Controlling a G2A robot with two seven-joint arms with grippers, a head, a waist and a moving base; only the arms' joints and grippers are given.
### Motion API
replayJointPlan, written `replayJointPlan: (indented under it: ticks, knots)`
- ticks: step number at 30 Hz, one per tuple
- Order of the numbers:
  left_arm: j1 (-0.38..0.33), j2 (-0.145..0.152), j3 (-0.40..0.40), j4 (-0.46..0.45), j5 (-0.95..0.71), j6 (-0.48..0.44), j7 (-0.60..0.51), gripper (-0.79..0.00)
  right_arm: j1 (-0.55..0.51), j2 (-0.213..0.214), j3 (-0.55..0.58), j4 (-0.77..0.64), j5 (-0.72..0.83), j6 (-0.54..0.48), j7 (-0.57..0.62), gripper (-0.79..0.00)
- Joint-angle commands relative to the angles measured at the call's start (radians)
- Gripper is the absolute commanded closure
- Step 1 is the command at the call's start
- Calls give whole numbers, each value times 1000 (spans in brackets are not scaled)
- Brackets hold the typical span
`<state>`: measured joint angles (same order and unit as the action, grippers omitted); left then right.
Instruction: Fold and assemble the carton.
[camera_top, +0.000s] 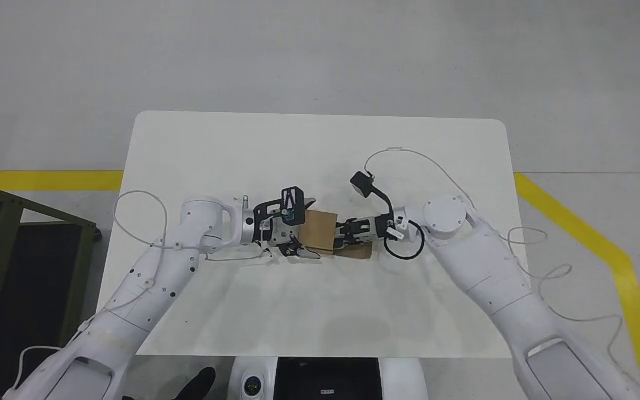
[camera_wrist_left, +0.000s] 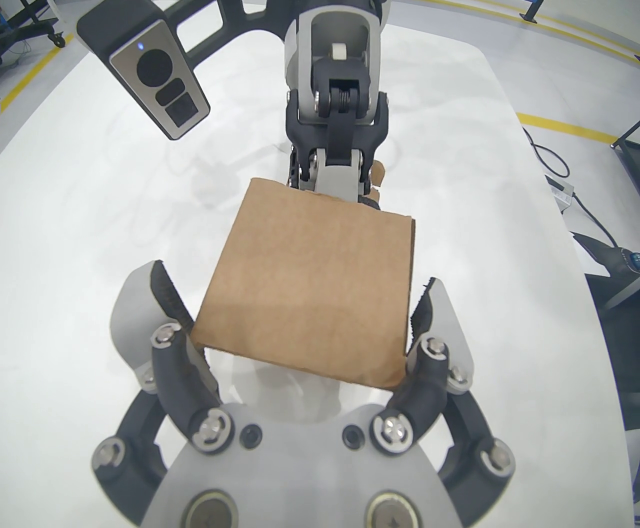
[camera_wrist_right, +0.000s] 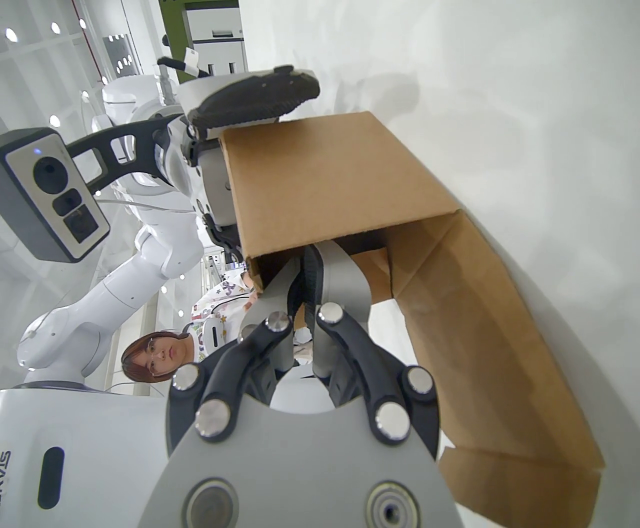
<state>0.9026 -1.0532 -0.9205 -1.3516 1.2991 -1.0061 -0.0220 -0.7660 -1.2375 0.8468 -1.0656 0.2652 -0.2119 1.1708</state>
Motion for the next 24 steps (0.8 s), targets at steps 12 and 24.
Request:
replayJointPlan:
  ticks: [12,24]
  knots:
    - [6,-1,-2,-1,-2,3,3,-785,-66,67,150,-133,-97,86,40,0]
    - [10,0,-12,-8,1,6,1,-785,-230,152,348,-353,-259,224,94,-234]
